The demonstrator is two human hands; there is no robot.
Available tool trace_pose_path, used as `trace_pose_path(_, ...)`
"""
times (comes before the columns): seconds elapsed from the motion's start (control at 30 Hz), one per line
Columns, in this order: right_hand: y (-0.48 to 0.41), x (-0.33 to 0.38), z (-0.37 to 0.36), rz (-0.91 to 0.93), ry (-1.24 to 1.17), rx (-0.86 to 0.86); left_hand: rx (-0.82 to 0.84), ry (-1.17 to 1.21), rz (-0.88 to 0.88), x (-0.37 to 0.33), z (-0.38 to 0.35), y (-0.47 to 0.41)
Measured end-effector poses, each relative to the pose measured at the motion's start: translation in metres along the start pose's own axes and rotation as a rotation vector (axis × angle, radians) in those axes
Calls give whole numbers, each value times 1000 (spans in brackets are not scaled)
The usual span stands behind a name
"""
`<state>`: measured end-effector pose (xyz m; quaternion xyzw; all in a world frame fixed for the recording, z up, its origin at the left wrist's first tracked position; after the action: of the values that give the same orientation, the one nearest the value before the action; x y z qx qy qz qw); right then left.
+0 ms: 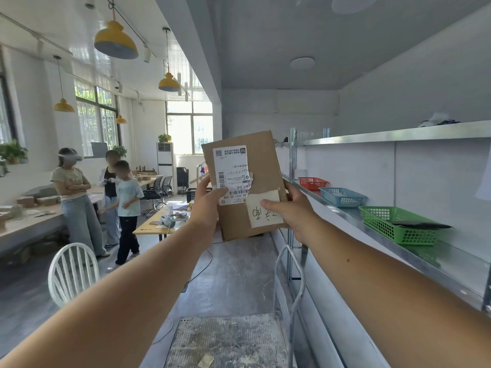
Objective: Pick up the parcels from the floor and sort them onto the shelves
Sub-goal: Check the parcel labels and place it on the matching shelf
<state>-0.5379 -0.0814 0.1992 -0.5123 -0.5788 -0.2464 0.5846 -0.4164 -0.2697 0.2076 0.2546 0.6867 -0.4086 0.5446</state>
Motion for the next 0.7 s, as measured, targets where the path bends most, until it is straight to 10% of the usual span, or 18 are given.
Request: trace_pose_path(0.7, 4, -8, 13, -14, -111, -161, -123, 255, 260, -14, 15, 5)
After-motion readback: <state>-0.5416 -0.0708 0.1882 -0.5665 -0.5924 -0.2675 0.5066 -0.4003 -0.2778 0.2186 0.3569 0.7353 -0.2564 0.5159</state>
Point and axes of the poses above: each hand's wrist, its own y-axis away from the middle knuckle, its own z-axis out of the back of the hand, x = y × z, the point moved 9 cm from there along -y, towards the middle knuckle, and after that the axes turned 11 degrees about -y, right-handed, at the moved point
